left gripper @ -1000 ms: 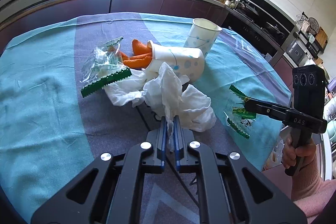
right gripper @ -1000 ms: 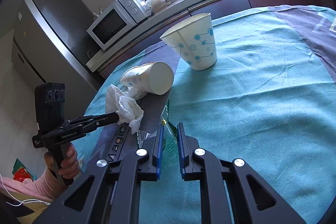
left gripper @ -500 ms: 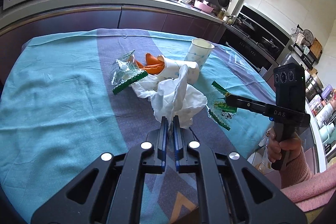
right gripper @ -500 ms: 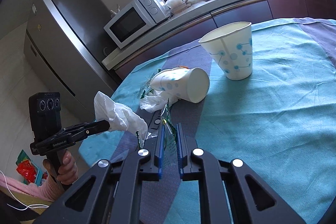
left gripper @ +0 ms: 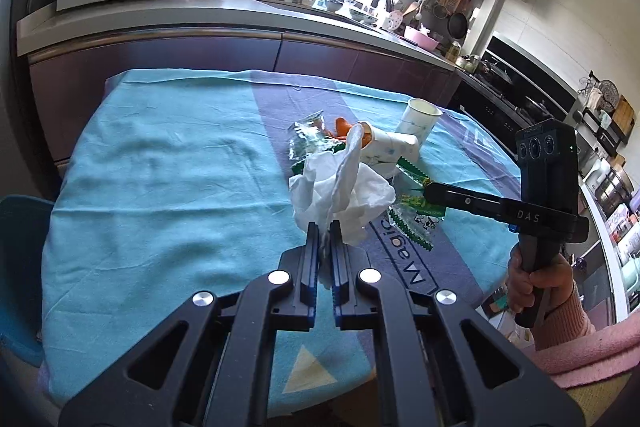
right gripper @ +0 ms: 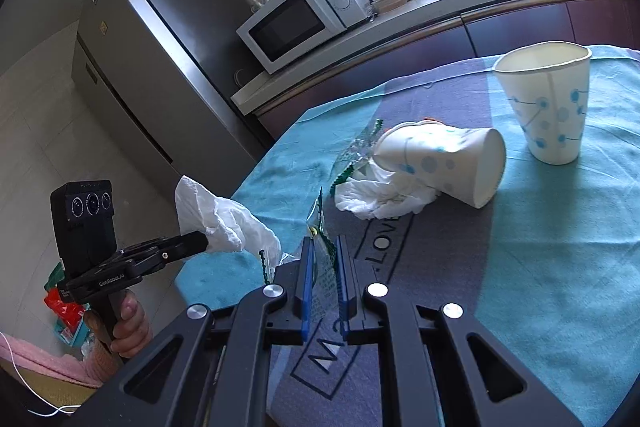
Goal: Collect trash
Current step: 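Carry the tissue and clear wrapper over the teal bin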
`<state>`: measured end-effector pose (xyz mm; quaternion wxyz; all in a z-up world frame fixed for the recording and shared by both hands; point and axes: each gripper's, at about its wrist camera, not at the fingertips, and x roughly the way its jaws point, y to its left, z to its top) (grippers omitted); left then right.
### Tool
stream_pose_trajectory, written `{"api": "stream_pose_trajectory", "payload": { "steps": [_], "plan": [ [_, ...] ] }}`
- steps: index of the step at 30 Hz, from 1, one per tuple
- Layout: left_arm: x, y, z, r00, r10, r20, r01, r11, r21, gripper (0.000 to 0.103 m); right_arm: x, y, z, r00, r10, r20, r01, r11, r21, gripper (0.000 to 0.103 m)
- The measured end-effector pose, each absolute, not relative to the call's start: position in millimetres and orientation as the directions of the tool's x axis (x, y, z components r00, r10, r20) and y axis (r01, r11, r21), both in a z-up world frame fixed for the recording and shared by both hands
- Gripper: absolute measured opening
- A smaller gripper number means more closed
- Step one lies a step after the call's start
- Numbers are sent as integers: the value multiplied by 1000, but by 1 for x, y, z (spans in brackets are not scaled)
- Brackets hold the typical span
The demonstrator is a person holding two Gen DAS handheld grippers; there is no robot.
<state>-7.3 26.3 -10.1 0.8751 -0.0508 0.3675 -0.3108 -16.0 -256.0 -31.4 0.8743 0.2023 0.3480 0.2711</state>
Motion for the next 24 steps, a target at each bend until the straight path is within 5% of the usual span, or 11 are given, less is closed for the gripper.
{"api": "stream_pose_trajectory", "payload": {
  "steps": [24],
  "plan": [
    [-29,106,-1,664,-434,-609,321,901,-292,6,31,-155,-12,483,731,-482,-494,682,540,10]
  ]
}}
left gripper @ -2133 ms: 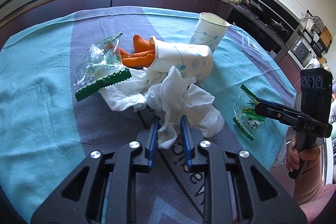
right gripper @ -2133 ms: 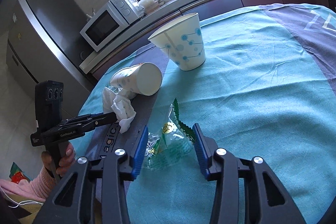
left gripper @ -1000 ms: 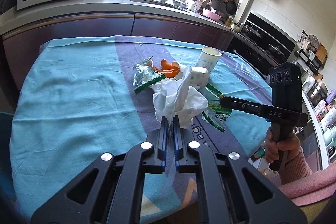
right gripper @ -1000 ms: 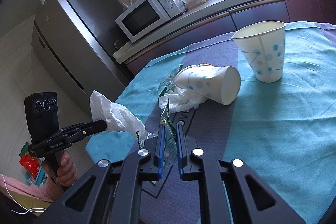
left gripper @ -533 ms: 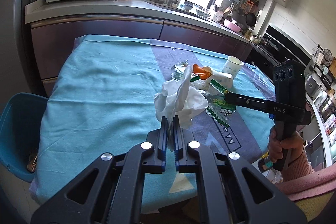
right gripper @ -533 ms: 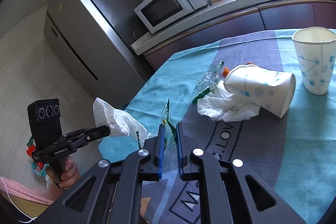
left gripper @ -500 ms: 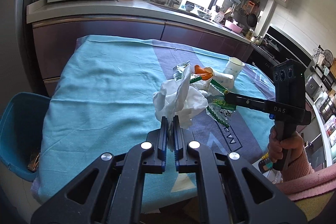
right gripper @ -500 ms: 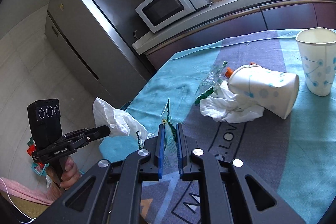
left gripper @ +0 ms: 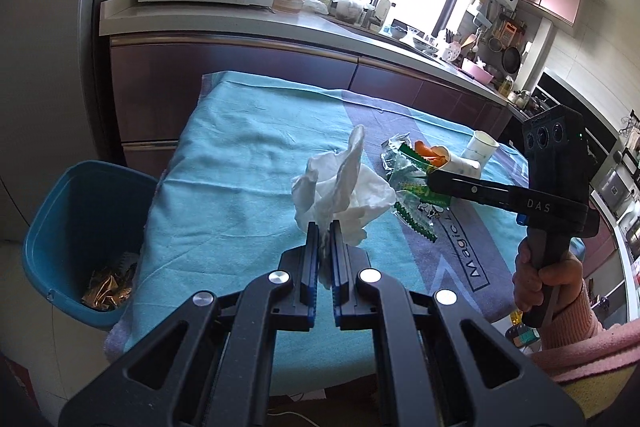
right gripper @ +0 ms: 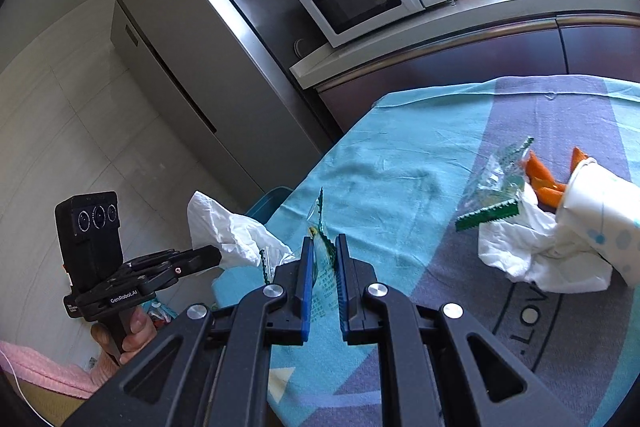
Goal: Collect trash
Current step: 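Carry the tissue and clear wrapper over the teal bin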
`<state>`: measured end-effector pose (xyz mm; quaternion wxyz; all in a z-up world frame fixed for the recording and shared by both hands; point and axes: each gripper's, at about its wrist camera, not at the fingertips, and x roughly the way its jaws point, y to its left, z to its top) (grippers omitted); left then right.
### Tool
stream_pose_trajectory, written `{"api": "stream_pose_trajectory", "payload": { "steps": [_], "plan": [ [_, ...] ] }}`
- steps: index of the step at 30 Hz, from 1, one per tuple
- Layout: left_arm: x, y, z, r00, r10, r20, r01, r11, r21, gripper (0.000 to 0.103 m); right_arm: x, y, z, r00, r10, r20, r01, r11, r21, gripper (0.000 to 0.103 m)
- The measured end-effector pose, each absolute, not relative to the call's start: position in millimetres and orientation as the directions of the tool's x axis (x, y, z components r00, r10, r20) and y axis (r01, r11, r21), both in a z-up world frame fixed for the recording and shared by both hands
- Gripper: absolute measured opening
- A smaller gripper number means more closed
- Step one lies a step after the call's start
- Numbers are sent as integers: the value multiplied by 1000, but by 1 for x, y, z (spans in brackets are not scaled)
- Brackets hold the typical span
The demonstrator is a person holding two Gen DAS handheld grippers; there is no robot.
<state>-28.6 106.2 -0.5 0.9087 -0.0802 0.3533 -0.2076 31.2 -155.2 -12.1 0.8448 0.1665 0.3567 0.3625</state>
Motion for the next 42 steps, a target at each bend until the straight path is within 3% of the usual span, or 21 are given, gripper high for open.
{"api": "stream_pose_trajectory", "payload": {
  "steps": [42],
  "plan": [
    [-32,243,-3,769,-126,-627,-34,971,-237,6,91,-1,4,285,798,-531,-664,564,491,10]
  ]
}}
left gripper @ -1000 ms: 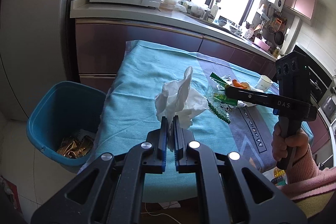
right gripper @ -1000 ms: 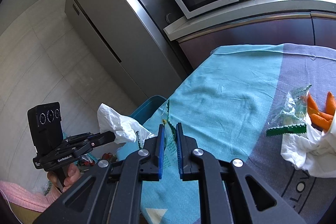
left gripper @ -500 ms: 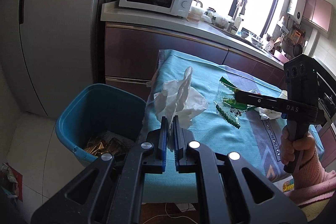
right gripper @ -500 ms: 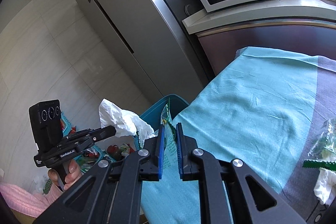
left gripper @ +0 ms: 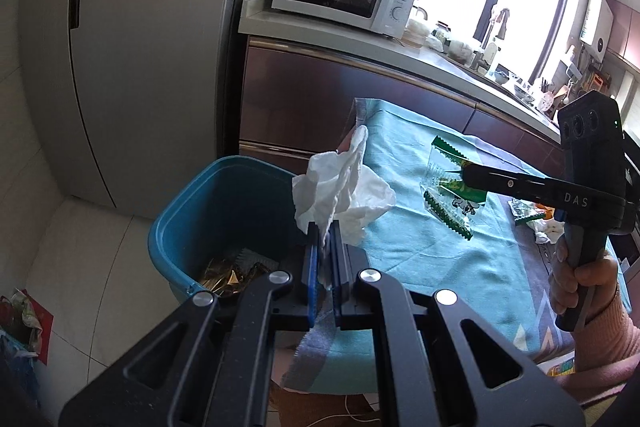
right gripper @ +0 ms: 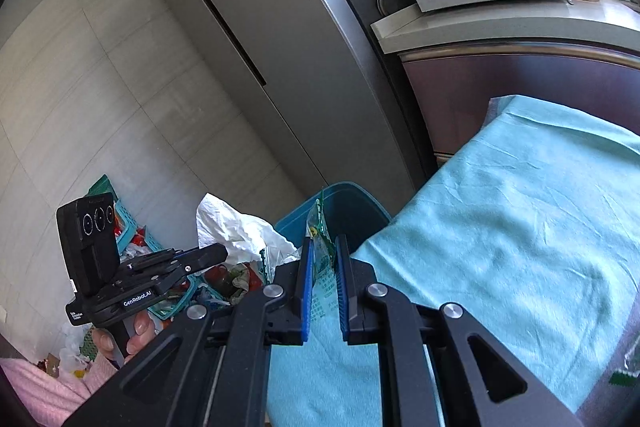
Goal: Collect trash
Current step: 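Carry the tissue and clear wrapper over the teal bin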
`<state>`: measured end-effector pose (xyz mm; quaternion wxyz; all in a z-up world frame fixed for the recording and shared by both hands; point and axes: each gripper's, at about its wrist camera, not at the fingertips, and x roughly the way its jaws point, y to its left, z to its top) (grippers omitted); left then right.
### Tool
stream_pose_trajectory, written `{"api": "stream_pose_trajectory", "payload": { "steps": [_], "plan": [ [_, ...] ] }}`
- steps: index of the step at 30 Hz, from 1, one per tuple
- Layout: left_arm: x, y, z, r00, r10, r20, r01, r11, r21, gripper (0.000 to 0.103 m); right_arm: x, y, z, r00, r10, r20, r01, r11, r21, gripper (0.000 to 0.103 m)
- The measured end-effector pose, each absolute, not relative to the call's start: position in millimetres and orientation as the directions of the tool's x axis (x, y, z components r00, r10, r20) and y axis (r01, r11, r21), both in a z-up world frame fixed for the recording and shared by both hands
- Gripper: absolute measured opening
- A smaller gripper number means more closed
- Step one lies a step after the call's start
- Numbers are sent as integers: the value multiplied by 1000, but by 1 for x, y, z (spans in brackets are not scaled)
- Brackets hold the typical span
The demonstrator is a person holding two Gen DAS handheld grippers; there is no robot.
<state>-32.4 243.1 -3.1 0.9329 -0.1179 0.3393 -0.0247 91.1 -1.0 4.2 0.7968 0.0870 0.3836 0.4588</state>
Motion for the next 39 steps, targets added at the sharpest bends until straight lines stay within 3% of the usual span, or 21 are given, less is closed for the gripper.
{"api": "stream_pose_trajectory", "payload": {
  "steps": [39],
  "plan": [
    [27,288,-76,669,-37,-742,-210,949,-236,6,138,111,-50,211,670,-712,-640,645,417,11]
  ]
}}
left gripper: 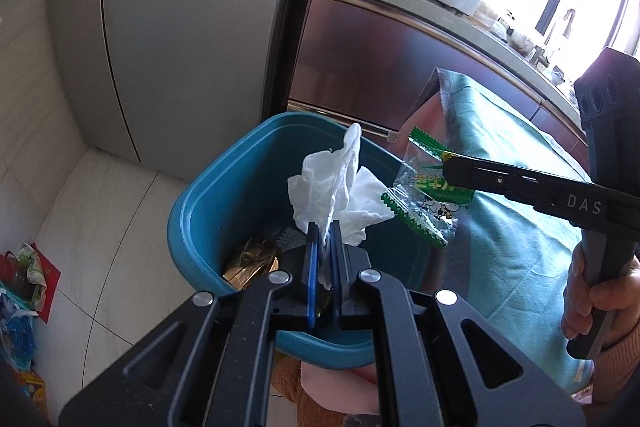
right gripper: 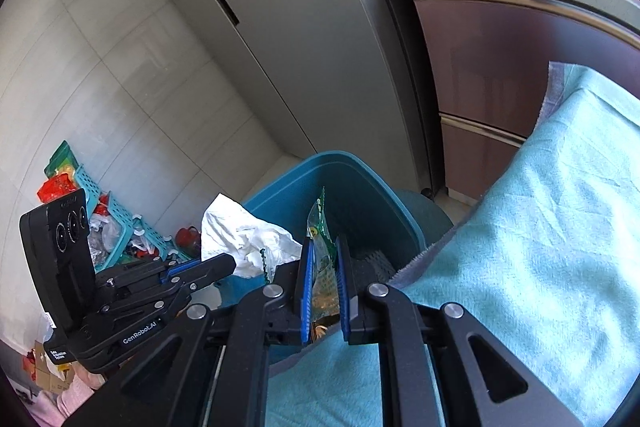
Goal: Collect trash
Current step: 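Carry the tissue and clear wrapper over the teal bin, then open both grippers to drop the tissue and wrapper into the bin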
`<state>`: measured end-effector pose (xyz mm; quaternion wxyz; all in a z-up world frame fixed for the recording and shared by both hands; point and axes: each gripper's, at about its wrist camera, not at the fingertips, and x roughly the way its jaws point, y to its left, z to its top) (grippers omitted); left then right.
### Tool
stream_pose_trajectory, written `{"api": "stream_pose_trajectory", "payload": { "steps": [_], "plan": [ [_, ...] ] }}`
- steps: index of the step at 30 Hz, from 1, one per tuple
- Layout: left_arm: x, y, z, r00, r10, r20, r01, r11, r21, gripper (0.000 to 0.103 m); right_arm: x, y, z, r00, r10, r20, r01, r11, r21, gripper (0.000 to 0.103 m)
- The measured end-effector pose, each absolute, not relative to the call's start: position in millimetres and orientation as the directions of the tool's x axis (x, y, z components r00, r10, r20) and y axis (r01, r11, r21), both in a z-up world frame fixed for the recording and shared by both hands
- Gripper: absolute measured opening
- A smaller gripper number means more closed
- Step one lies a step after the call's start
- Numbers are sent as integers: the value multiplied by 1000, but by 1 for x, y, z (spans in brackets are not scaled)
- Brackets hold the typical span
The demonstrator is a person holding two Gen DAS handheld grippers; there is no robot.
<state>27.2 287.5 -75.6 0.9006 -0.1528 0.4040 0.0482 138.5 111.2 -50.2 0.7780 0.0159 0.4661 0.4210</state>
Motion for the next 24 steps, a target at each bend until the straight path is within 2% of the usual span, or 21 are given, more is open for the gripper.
{"api": "stream_pose_trajectory", "payload": {
  "steps": [8,12,24],
  "plan": [
    [45,289,-92,639,-36,-768,-221,948,-228,6,147,119,-62,200,642,-740,-622,667,411,13],
    [52,290,-100,631,-48,-774,-223,945,-240,7,148,119,-63,205,636,-744,-620,672,405,21],
    [65,293,-119,630,-76,-773,-236,929,-284,7,150,113,-64,200,650,-733,-615,666,422,23]
  ]
}}
